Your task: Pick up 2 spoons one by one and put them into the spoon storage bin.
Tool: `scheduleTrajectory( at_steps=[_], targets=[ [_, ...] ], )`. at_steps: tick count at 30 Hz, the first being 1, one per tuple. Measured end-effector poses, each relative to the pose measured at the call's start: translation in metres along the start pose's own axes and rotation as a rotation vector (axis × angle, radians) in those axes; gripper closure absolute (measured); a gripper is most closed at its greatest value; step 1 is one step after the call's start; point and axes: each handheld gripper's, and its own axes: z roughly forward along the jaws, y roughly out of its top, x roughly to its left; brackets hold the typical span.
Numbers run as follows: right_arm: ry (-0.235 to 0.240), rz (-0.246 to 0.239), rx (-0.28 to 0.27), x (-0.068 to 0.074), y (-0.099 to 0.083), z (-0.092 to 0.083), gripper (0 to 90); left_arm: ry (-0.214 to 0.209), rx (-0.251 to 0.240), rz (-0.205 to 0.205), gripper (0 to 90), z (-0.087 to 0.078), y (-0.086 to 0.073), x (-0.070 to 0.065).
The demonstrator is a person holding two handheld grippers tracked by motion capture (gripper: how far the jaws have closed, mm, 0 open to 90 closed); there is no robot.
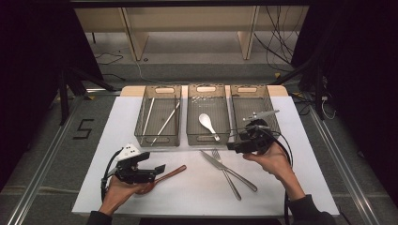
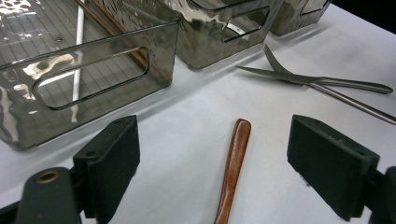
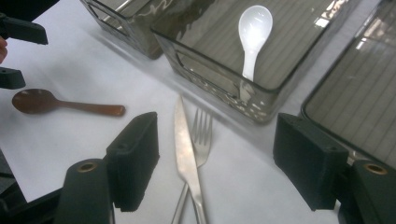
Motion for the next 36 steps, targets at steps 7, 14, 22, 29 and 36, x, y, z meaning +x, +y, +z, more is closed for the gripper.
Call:
scheduleTrajectory(
  at_steps=[7,14,22,29,36],
  targets=[
    [0.012,0.003,-0.049,0.002,-0.023,-0.007,30.7,-0.007,0.034,0.003,16.7,0.002,0.002,0.000],
    [0.022,0.010,-0.102,0.007,-0.046,-0.014,29.2,-0.016,0.077,0.013,16.8,0.005,0.004,0.000],
    [0.024,0.023,-0.129,0.009,-0.063,-0.016,28.5,-0.008,0.207,0.069,16.8,0.013,0.009,-0.002],
    [0.019,0.027,-0.122,0.010,-0.073,-0.017,28.5,-0.001,0.335,0.126,18.3,0.021,0.012,-0.006],
    [0.027,0.027,-0.139,0.013,-0.081,-0.020,28.5,0.007,0.453,0.185,21.7,0.030,0.014,-0.012]
  ],
)
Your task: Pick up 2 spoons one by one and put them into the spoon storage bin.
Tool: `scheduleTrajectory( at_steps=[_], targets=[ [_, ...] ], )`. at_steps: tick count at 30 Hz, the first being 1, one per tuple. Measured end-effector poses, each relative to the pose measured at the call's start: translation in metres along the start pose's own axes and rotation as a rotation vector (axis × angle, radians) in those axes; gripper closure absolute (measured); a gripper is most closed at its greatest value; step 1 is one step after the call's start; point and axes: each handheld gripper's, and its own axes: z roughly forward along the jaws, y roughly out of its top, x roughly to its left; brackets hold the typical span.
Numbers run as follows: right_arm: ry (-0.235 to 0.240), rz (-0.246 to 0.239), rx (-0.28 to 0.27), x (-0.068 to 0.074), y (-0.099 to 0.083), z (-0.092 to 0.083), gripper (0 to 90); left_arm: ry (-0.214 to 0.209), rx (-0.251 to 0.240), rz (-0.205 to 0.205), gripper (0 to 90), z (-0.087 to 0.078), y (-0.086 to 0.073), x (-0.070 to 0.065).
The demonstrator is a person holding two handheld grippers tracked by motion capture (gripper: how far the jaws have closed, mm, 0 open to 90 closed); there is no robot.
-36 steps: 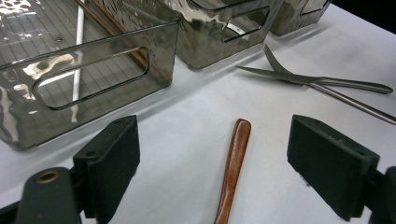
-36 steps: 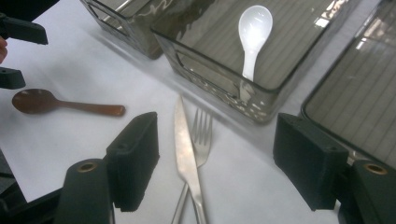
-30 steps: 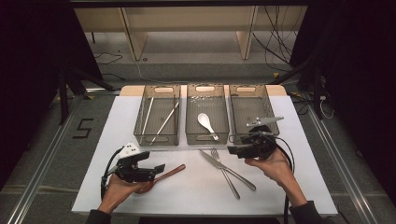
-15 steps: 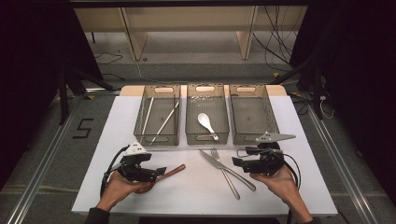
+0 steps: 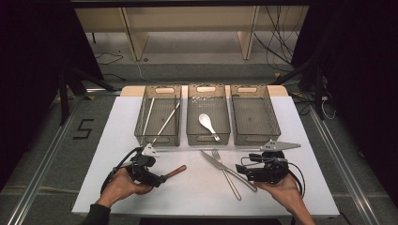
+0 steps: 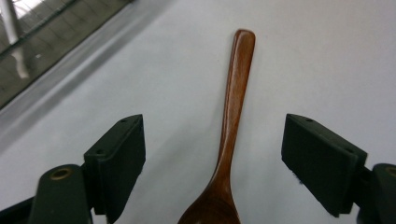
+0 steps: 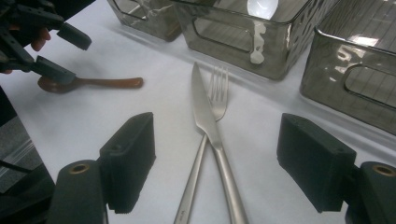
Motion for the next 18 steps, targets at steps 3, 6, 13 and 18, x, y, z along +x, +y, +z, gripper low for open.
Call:
scheduleTrajectory(
  at_steps=[3,6,13,18],
  targets=[
    [-0.003,-0.010,-0.010,0.002,-0.003,-0.001,28.5,0.005,0.035,0.019,25.7,0.003,0.002,-0.002],
    [-0.003,-0.014,-0.012,0.004,-0.006,-0.003,28.5,0.007,0.069,0.041,31.3,0.006,0.003,-0.004],
    [-0.001,-0.010,0.000,0.005,-0.011,-0.002,28.5,0.001,0.118,0.071,45.4,0.009,0.005,-0.007],
    [0.003,-0.015,0.001,0.005,-0.012,-0.002,28.5,-0.009,0.155,0.086,53.2,0.012,0.005,-0.007]
  ],
)
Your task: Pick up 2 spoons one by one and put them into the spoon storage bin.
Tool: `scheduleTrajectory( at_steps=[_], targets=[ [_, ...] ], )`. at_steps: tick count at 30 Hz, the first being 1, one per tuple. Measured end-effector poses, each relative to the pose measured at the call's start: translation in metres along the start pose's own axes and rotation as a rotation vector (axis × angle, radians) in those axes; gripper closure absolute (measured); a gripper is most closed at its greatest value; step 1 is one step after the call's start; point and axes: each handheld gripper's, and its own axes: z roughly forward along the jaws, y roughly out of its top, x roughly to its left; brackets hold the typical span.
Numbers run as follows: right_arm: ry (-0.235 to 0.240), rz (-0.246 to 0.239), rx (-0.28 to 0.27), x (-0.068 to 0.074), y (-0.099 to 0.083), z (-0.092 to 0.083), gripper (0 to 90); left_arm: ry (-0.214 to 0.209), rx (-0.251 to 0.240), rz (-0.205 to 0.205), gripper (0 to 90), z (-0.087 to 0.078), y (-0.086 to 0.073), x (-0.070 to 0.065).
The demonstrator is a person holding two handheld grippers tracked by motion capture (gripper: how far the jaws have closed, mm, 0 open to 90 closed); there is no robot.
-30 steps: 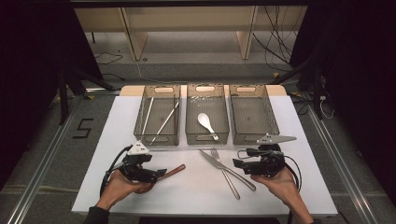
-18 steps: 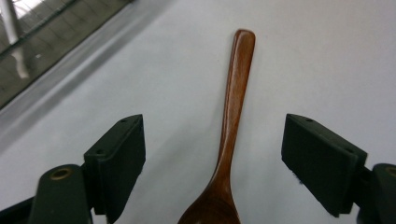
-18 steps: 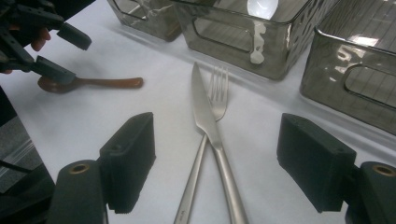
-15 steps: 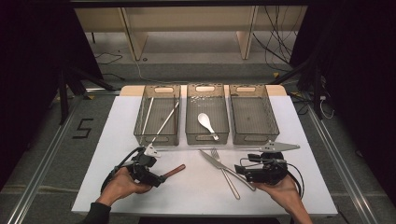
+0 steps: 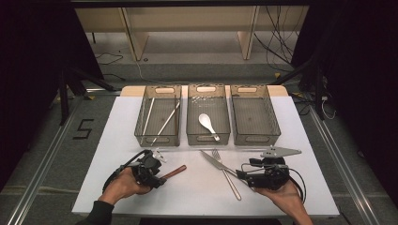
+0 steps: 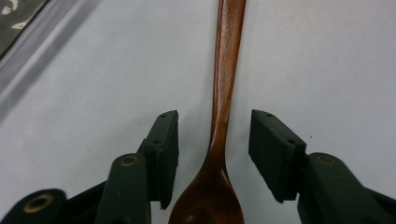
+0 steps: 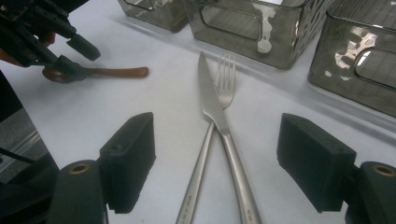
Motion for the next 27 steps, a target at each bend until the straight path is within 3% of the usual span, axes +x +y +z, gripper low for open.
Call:
scheduleTrajectory(
  at_steps=[12,21,27],
  targets=[
    [-0.003,0.003,0.001,0.0009,-0.0025,-0.0022,28.7,-0.007,0.086,0.064,68.4,0.0067,0.0045,-0.0026],
    [-0.005,0.004,0.001,0.0007,-0.0030,-0.0022,29.1,-0.012,0.100,0.056,78.7,0.0080,0.0080,-0.0037],
    [-0.006,0.004,0.002,0.0009,-0.0032,-0.0020,29.3,-0.021,0.094,0.040,80.6,0.0078,0.0078,-0.0028]
  ],
)
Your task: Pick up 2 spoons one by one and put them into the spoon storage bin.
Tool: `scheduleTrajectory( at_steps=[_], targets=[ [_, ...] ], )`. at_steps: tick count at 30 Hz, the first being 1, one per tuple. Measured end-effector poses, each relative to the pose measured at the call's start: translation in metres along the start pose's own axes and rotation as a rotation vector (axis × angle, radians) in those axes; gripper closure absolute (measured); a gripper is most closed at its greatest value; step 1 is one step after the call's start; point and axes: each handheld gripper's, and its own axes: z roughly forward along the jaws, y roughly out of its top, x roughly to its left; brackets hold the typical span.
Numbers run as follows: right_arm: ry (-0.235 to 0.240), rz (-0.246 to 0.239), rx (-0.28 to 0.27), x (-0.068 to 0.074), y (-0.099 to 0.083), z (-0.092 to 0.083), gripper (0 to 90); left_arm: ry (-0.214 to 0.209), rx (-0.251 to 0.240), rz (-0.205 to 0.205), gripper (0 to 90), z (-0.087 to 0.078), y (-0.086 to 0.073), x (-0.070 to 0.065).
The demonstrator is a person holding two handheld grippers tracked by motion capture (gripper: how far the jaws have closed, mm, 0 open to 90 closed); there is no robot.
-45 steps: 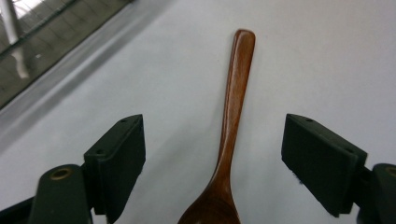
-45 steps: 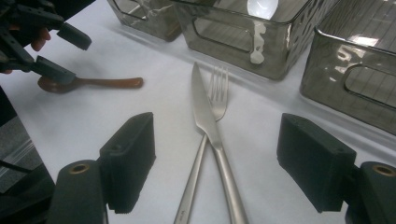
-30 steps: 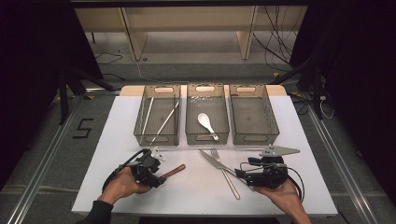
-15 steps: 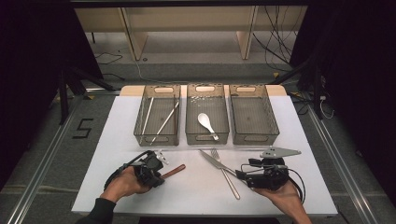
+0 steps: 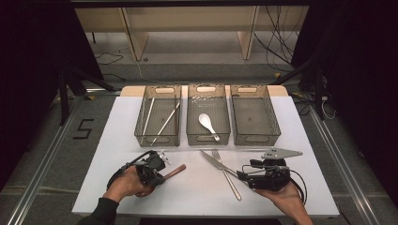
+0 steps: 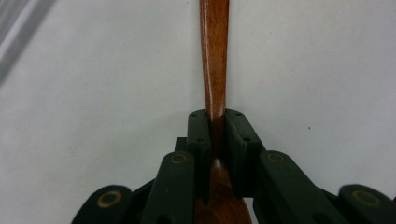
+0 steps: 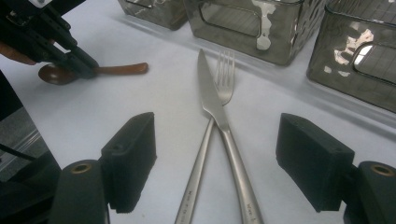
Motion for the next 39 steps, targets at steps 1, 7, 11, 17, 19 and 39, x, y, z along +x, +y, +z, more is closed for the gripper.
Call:
scheduleTrajectory(
  at_steps=[1,7,11,17,19,39],
  targets=[
    [0.000,0.000,0.000,0.000,0.000,0.000,29.3,0.000,0.001,0.007,80.8,-0.001,0.000,0.001],
    [0.000,0.003,-0.001,0.000,0.000,0.000,29.3,-0.007,-0.057,-0.033,81.3,-0.004,-0.003,0.007],
    [0.002,0.002,-0.002,0.000,0.000,0.000,29.3,-0.022,-0.122,-0.062,81.4,-0.010,-0.003,0.010],
    [0.005,0.004,-0.005,0.000,0.000,0.000,29.3,-0.054,-0.208,-0.086,81.5,-0.018,-0.003,0.014],
    [0.005,0.004,-0.004,0.000,-0.001,0.000,29.3,-0.057,-0.236,-0.096,81.5,-0.021,-0.002,0.015],
    [0.004,0.008,-0.001,0.000,-0.001,-0.001,29.4,-0.045,-0.435,-0.173,81.5,-0.041,0.016,0.021]
  ],
)
